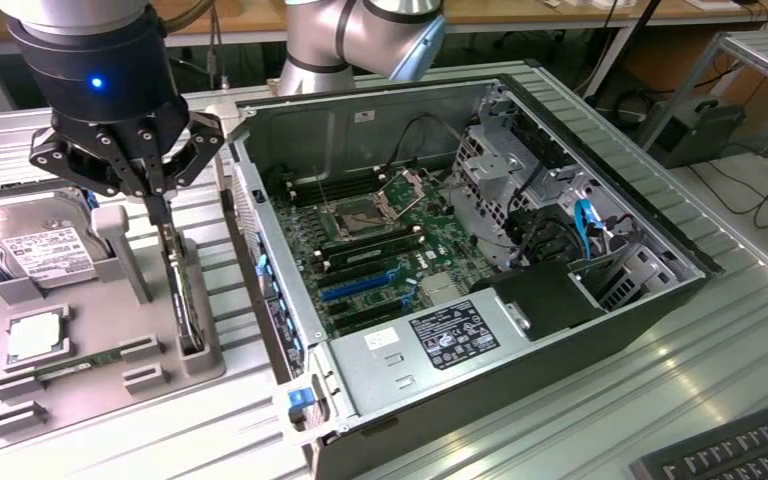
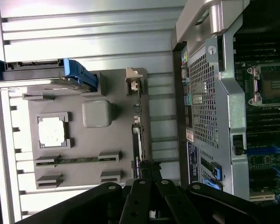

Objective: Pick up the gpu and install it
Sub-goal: 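Reach for the gpu, then pick up the gpu and move the gpu toward the slot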

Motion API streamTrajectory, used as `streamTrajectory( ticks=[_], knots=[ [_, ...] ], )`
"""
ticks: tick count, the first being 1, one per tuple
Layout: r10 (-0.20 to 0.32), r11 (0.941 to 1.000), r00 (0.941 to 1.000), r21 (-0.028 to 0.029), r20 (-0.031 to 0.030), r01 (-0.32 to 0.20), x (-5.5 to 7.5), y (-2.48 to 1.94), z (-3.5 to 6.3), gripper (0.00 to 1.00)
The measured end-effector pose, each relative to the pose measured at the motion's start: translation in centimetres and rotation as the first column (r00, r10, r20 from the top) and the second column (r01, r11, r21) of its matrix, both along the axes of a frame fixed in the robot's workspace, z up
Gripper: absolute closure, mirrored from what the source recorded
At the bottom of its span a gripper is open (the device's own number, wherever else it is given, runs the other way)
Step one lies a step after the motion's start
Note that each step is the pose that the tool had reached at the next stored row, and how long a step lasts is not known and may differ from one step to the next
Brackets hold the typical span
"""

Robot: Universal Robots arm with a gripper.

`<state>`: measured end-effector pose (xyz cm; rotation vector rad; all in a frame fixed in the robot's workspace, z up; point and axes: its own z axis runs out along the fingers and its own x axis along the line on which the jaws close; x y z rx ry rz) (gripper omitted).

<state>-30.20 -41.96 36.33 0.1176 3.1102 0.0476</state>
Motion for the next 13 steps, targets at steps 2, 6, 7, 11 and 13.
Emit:
streamTrajectory(
  ticks=[2, 6, 7, 11, 13],
  knots=[
    [0.0, 1.0, 1.0, 0.0, 0.0, 0.0, 0.0, 0.0, 0.0, 0.89],
    [0.0, 1.0, 1.0, 0.0, 0.0, 0.0, 0.0, 0.0, 0.0, 0.89],
    [0.0, 1.0, 1.0, 0.0, 0.0, 0.0, 0.0, 0.0, 0.0, 0.89],
    [0.0, 1.0, 1.0, -0.0003, 0.0003, 0.0, -0.01, 0.0, -0.13, 0.76],
    [0.0, 1.0, 1.0, -0.0006, 0.0002, 0.0, -0.25, 0.0, -0.45, 0.7]
  ],
)
